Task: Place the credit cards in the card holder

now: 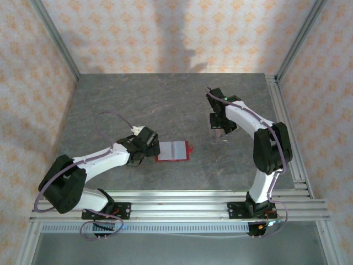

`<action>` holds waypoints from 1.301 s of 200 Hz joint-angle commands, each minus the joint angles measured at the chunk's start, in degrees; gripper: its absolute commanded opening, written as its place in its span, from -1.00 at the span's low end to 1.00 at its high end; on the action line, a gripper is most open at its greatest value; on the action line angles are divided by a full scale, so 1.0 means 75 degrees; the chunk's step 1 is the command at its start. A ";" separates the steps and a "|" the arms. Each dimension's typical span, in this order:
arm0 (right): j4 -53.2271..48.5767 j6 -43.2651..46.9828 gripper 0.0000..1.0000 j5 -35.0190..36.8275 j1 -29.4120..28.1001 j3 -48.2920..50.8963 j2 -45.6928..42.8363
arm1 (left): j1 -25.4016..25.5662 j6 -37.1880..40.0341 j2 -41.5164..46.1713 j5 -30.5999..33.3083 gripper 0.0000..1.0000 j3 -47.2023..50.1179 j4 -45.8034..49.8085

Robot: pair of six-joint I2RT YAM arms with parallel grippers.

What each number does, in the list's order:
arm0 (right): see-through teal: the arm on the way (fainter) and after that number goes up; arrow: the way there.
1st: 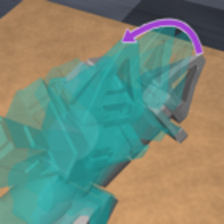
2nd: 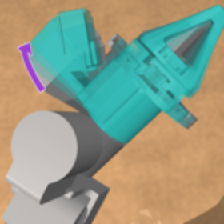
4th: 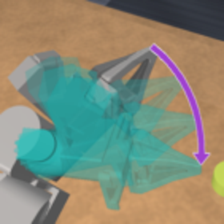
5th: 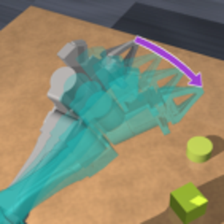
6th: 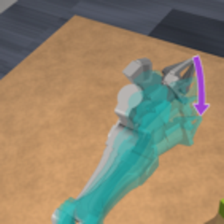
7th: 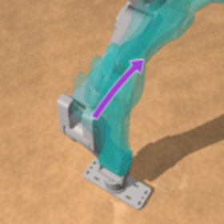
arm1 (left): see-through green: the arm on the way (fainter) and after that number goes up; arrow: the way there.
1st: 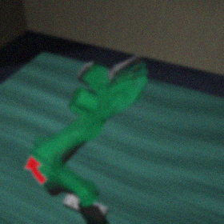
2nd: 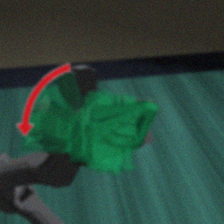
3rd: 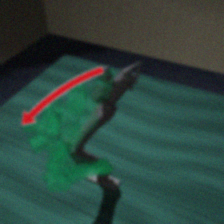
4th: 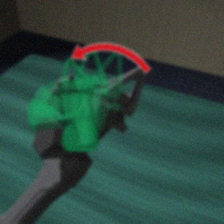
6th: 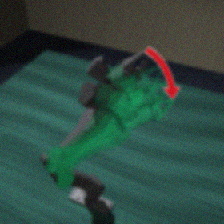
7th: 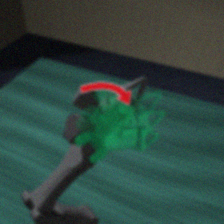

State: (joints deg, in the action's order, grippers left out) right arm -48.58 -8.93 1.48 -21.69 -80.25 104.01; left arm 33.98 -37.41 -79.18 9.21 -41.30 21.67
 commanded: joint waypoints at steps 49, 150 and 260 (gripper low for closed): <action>-0.0133 0.0067 -0.90 -0.0169 0.0033 -0.0172 -0.0260 | -0.0053 0.0109 -0.0080 0.0020 1.00 -0.0189 0.0087; -0.0338 0.0171 -1.00 -0.0302 0.0024 -0.0537 -0.0447 | -0.0046 0.0148 -0.0131 -0.0012 1.00 -0.0321 0.0192; -0.0239 -0.0034 -1.00 -0.0734 0.0025 -0.0504 -0.1246 | -0.0048 0.0206 -0.0120 -0.0018 1.00 -0.0408 0.0288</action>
State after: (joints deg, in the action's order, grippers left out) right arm -49.95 -8.32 -2.09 -21.69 -83.15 100.60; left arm 33.98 -37.19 -79.79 8.93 -42.72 21.78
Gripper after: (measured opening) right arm 0.040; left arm 0.998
